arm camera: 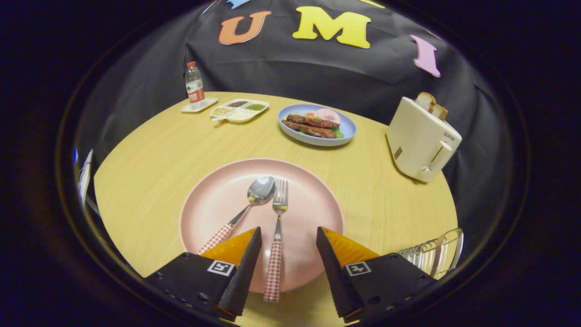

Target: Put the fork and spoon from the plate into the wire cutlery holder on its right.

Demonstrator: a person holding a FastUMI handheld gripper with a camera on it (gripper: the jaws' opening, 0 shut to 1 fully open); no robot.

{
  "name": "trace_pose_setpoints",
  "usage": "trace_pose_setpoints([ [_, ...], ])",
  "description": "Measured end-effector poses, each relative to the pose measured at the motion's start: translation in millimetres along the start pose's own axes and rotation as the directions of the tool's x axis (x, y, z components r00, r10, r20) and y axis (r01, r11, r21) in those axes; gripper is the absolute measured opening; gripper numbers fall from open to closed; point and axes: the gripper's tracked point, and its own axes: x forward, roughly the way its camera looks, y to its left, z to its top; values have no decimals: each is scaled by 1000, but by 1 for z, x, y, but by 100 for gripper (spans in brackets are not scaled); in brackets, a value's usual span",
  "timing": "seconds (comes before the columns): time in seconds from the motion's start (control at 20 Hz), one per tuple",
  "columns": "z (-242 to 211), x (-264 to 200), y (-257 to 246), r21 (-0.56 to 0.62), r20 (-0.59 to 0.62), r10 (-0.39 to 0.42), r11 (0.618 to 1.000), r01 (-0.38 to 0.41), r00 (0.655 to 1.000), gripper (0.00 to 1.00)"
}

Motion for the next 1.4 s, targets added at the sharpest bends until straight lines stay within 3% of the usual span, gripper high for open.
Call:
trace_pose_setpoints([
  [0.15,-7,6,5,28,-32,20,999,-19,999,51],
  [0.25,-7,7,11,34,-40,38,999,-37,998,40],
  [0.35,-8,5,14,26,-54,35,999,-34,998,17],
  [0.5,-11,5,14,19,-71,7,1000,-5,997,4],
  [1.0,21,-64,13,95,-25,13,995,-10,1000,3],
  [1.4,46,-134,-23,135,31,-35,990,31,999,3],
])
